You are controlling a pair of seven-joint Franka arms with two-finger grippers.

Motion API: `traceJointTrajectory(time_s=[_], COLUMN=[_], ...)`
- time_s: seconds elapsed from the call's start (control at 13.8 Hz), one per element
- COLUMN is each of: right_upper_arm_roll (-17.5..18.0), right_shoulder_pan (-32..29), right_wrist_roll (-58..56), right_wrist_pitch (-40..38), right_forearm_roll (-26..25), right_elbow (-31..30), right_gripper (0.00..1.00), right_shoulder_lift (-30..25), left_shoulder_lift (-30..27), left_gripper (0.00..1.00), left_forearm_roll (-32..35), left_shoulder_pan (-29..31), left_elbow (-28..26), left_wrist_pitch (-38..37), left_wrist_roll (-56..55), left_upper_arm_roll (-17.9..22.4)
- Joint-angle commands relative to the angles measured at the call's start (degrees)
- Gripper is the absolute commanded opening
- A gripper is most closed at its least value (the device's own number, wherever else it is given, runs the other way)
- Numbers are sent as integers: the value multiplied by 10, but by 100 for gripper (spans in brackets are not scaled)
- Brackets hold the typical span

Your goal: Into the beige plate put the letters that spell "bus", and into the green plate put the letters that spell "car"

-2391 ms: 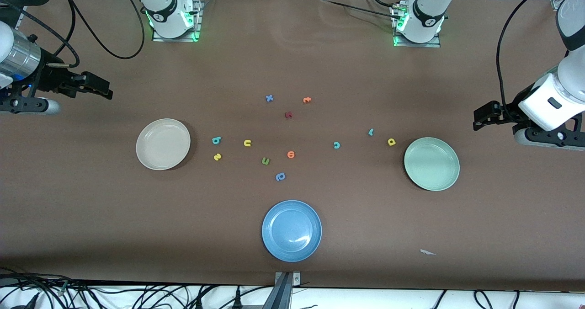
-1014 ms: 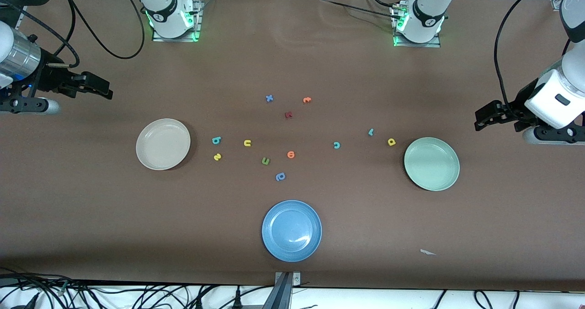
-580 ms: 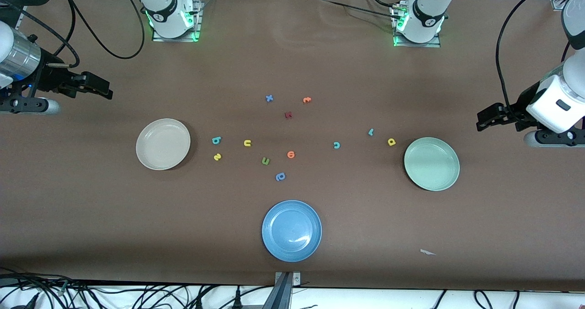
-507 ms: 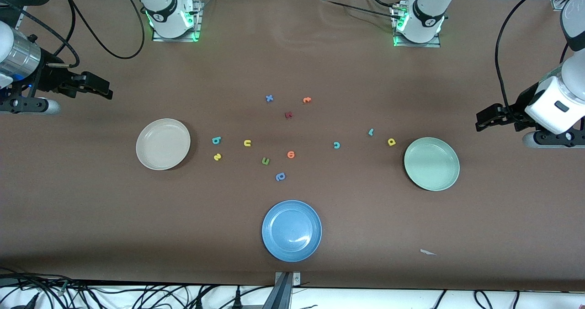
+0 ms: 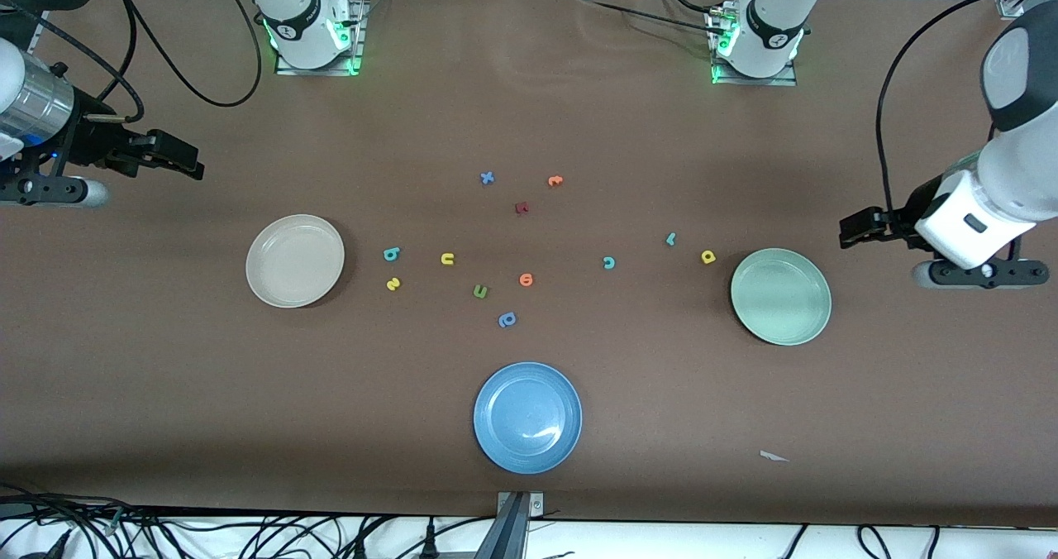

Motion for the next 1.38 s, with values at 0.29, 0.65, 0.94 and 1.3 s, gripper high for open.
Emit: traceJointTrajectory(time_s=[0.29, 0.65, 0.94, 1.3], right_upper_arm_roll=[4, 4, 4, 4], right_shoulder_pan=[-3, -3, -3, -3], right_wrist_roll=[4, 4, 4, 4], right_wrist_pitch=[0, -1, -1, -1], right_forearm_roll=[8, 8, 8, 8], right_elbow=[-7, -7, -7, -7], right_gripper=[100, 100, 100, 100], right_shoulder_lift=[-10, -10, -10, -10], left_shoulder_lift=[2, 12, 21, 25], left_gripper=[100, 100, 100, 100], left_forearm_roll=[-16, -18, -19, -21], left_shoulder_pan=[-1, 5, 5, 3], left_elbow=[3, 3, 3, 2], left_wrist_pitch=[24, 26, 27, 27], left_wrist_roll=[-7, 1, 1, 1], left_upper_arm_roll=[-21, -21, -22, -22])
